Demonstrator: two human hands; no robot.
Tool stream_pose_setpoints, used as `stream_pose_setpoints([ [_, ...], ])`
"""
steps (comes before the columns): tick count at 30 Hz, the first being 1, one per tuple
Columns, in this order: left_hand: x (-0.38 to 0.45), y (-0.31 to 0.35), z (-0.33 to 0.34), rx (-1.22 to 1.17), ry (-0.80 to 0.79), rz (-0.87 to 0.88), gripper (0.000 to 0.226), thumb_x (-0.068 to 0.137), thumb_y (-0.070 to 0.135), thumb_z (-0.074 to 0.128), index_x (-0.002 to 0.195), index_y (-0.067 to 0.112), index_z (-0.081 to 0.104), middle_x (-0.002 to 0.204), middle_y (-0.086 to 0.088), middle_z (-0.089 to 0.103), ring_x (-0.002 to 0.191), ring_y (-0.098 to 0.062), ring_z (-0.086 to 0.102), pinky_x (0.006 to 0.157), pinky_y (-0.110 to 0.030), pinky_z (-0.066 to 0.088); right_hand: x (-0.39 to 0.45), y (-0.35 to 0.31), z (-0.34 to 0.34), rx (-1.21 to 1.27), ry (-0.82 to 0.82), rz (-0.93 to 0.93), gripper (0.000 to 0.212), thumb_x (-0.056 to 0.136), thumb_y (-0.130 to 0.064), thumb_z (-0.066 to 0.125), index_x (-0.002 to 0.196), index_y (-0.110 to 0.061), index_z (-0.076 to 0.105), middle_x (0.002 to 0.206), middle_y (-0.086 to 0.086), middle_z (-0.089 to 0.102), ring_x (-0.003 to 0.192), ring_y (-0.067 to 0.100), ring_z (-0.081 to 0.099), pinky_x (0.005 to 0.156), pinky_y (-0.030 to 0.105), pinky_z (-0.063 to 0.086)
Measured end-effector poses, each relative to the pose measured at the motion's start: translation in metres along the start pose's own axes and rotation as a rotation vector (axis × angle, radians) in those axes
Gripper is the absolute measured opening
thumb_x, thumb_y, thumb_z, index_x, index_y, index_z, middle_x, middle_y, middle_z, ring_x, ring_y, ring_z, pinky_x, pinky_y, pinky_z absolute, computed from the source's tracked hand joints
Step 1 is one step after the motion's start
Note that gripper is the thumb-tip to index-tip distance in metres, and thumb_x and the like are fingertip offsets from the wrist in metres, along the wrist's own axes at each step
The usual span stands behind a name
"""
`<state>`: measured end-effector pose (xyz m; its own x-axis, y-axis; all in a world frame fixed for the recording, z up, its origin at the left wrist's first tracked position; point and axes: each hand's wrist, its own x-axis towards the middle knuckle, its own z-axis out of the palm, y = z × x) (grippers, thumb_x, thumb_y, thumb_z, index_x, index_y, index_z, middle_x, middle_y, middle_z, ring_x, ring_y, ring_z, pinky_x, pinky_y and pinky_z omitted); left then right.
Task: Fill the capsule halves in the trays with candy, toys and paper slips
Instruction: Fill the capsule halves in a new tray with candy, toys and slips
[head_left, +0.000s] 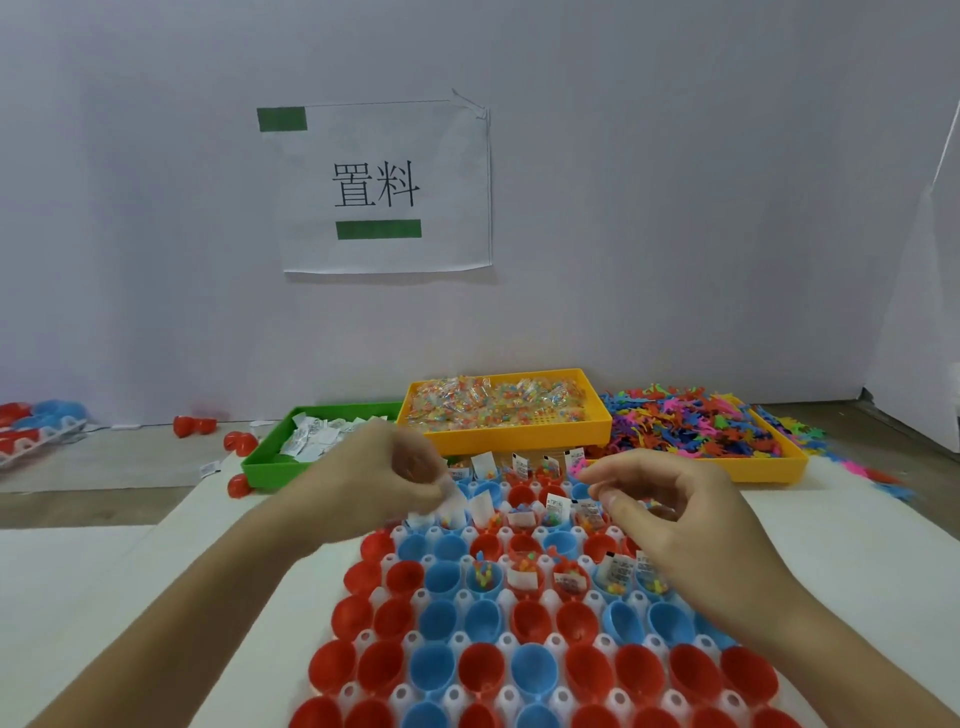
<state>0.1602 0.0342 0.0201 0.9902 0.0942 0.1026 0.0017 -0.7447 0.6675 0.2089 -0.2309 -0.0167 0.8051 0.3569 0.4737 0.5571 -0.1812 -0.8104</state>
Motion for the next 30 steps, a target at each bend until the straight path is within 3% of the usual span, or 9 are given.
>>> stream_pose_setpoints([
  [2, -0.005, 0.009, 0.010, 0.067, -0.171, 0.053, 0.008, 0.086, 0.021, 0.072, 0.079, 0.017, 0.075, 0.074, -0.002, 0.073, 0.065, -0.010, 0.063, 0.068, -0.033, 0.057, 0.000, 0.000, 0.001, 0.002, -0.006, 0.003, 0.027, 0.090, -0.006, 0.069, 0.088, -0.032, 0.077, 0.087, -0.018, 0.075, 0.087, 0.000, 0.069, 0.074, 0.013, 0.054],
  [4, -0.005, 0.014, 0.018, 0.138, -0.209, 0.096, 0.005, 0.086, 0.018, 0.073, 0.082, 0.016, 0.075, 0.076, -0.002, 0.073, 0.064, -0.012, 0.063, 0.069, -0.037, 0.057, 0.000, 0.001, 0.001, 0.000, -0.010, 0.003, 0.028, 0.090, -0.006, 0.069, 0.088, -0.032, 0.077, 0.088, -0.017, 0.075, 0.087, 0.001, 0.069, 0.075, 0.013, 0.055],
  [7, -0.004, 0.018, 0.028, 0.235, -0.205, 0.135, 0.005, 0.086, 0.019, 0.073, 0.081, 0.018, 0.072, 0.076, -0.001, 0.071, 0.067, -0.020, 0.064, 0.068, -0.039, 0.058, 0.000, 0.001, 0.001, -0.009, -0.012, -0.003, 0.027, 0.089, -0.007, 0.069, 0.088, -0.033, 0.077, 0.087, -0.017, 0.075, 0.087, 0.001, 0.069, 0.075, 0.012, 0.054],
  [11, -0.005, 0.019, 0.030, 0.267, -0.203, 0.143, 0.010, 0.085, 0.018, 0.073, 0.078, 0.023, 0.068, 0.075, 0.000, 0.069, 0.062, -0.009, 0.058, 0.065, -0.034, 0.056, 0.001, 0.002, -0.001, -0.001, -0.005, 0.008, 0.028, 0.090, -0.006, 0.068, 0.089, -0.033, 0.077, 0.086, -0.017, 0.075, 0.087, 0.000, 0.069, 0.072, 0.009, 0.052],
  [18, -0.009, 0.026, 0.026, 0.304, -0.226, 0.160, 0.019, 0.084, 0.019, 0.075, 0.074, 0.029, 0.064, 0.074, 0.004, 0.068, 0.060, -0.006, 0.056, 0.063, -0.031, 0.055, 0.002, 0.002, -0.002, -0.003, 0.003, 0.001, 0.030, 0.091, -0.006, 0.068, 0.087, -0.035, 0.077, 0.087, -0.019, 0.074, 0.089, -0.001, 0.069, 0.073, 0.009, 0.052],
  [21, -0.011, 0.026, 0.030, 0.369, -0.247, 0.156, 0.014, 0.084, 0.018, 0.074, 0.078, 0.027, 0.065, 0.075, 0.007, 0.064, 0.064, -0.005, 0.054, 0.062, -0.026, 0.052, 0.002, 0.002, -0.002, -0.004, 0.005, 0.004, 0.030, 0.091, -0.006, 0.068, 0.087, -0.035, 0.076, 0.088, -0.019, 0.074, 0.089, -0.001, 0.069, 0.074, 0.010, 0.053],
  [25, -0.011, 0.025, 0.038, 0.434, -0.211, 0.155, 0.012, 0.084, 0.020, 0.074, 0.084, 0.027, 0.064, 0.077, 0.013, 0.054, 0.066, -0.006, 0.048, 0.058, -0.015, 0.038, 0.002, 0.001, -0.003, -0.005, 0.012, 0.007, 0.030, 0.091, -0.005, 0.067, 0.088, -0.033, 0.077, 0.087, -0.020, 0.074, 0.089, -0.001, 0.069, 0.074, 0.010, 0.053],
  [30, -0.011, 0.025, 0.039, 0.451, -0.188, 0.148, 0.010, 0.087, 0.021, 0.073, 0.089, 0.025, 0.065, 0.079, 0.014, 0.053, 0.063, -0.004, 0.051, 0.055, -0.012, 0.037, 0.001, 0.001, -0.003, 0.001, 0.019, 0.009, 0.029, 0.092, -0.006, 0.066, 0.088, -0.032, 0.077, 0.088, -0.019, 0.074, 0.088, -0.001, 0.069, 0.075, 0.010, 0.053],
])
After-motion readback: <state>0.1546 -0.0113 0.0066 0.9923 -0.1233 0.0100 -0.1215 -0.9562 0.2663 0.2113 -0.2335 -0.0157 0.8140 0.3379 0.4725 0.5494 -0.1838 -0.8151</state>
